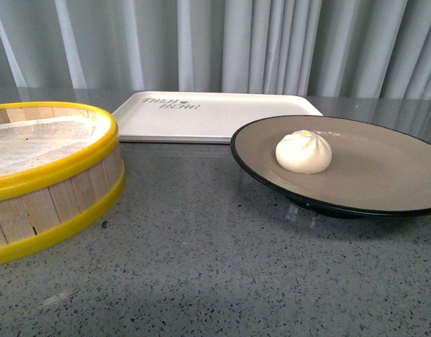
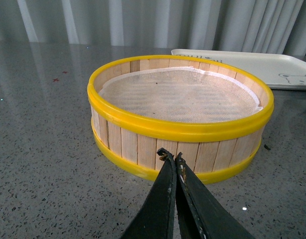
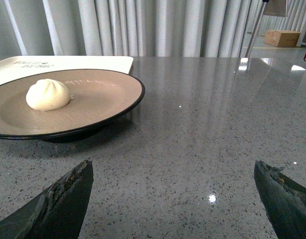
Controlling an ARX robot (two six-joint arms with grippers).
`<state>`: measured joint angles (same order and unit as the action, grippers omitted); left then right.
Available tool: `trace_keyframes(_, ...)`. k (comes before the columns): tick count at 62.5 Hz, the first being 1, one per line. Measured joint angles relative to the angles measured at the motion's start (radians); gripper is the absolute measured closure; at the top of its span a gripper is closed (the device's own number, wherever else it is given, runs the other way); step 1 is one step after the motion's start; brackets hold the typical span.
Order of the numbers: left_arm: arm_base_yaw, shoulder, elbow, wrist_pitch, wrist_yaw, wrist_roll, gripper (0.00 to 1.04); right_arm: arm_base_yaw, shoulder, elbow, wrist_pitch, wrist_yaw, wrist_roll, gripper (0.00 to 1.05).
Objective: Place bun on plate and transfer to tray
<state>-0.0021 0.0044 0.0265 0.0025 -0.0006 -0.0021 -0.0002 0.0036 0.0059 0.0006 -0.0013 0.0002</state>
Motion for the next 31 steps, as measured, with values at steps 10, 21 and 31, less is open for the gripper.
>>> trace_keyframes(10, 0.0, -0.001, 0.0, -0.002, 0.0, 0.0, 1.01, 0.0, 0.0, 0.0, 0.0, 0.0, 0.0, 0.08)
trace_keyframes(21, 0.0, -0.001, 0.0, -0.002, 0.0, -0.001, 0.7, 0.0, 0.0, 0.0, 0.0, 0.0, 0.0, 0.08)
trace_keyframes(31, 0.0, -0.001, 0.0, -0.002, 0.0, -0.001, 0.35, 0.0, 0.0, 0.0, 0.0, 0.0, 0.0, 0.08)
